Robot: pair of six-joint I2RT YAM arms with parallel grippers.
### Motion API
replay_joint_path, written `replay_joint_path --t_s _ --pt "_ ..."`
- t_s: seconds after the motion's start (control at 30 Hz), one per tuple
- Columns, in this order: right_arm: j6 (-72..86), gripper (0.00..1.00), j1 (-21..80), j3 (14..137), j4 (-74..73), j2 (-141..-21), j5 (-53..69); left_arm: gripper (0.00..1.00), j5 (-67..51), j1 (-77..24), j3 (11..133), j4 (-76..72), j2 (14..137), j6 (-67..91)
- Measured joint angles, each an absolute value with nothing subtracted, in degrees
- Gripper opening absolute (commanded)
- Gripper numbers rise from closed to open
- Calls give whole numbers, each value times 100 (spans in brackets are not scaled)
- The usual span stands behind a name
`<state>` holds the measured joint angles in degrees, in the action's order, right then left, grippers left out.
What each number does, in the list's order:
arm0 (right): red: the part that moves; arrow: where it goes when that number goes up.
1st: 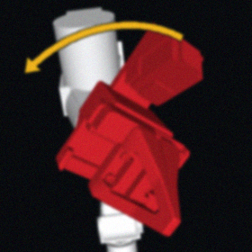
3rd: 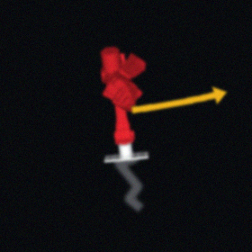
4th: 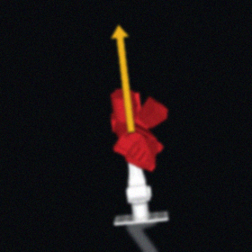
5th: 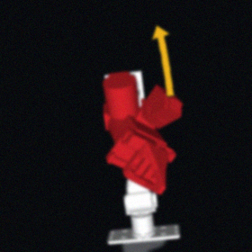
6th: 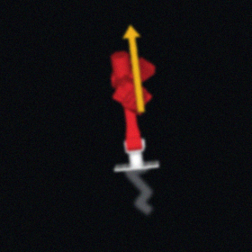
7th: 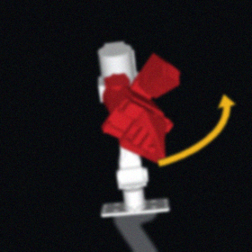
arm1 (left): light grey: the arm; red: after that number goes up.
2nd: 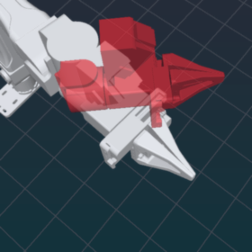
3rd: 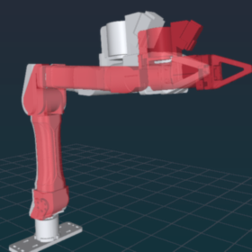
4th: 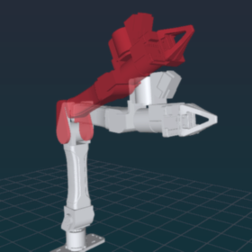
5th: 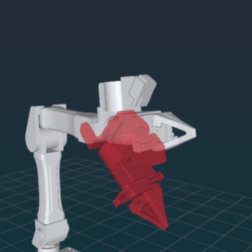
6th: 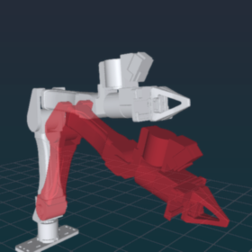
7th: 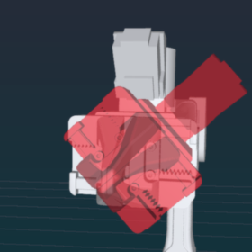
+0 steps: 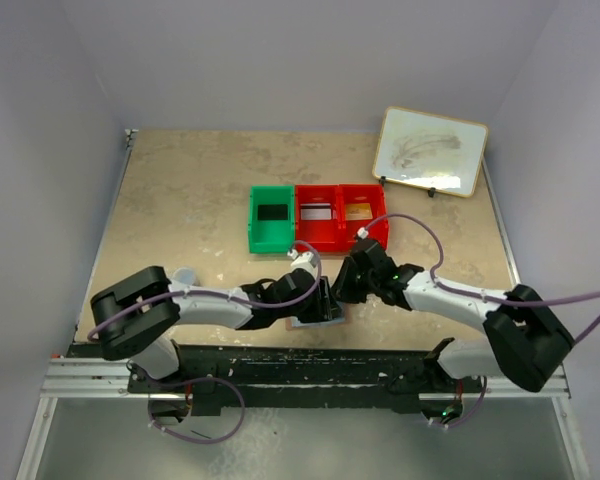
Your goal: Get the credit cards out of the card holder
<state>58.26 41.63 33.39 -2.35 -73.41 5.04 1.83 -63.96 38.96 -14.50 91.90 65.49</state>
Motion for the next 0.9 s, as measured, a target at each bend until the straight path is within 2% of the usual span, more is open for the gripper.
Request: replay_joint_path --t_s 0.13,0.23,0.37,0.9 --pt "5835 13 4178 3146 -40 -7767 622 49 412 -6420 3785 -1138 8503 6525" --pt "5848 17 4171 2923 222 -7791 770 58 790 -6434 3708 -751 7714 6499" --pt "5848 18 4174 2829 429 -7762 819 60 1378 -6429 3693 -137 7166 6517" --pt "5857 18 4185 2827 434 -7760 790 61 1896 -6414 3691 834 7701 6692"
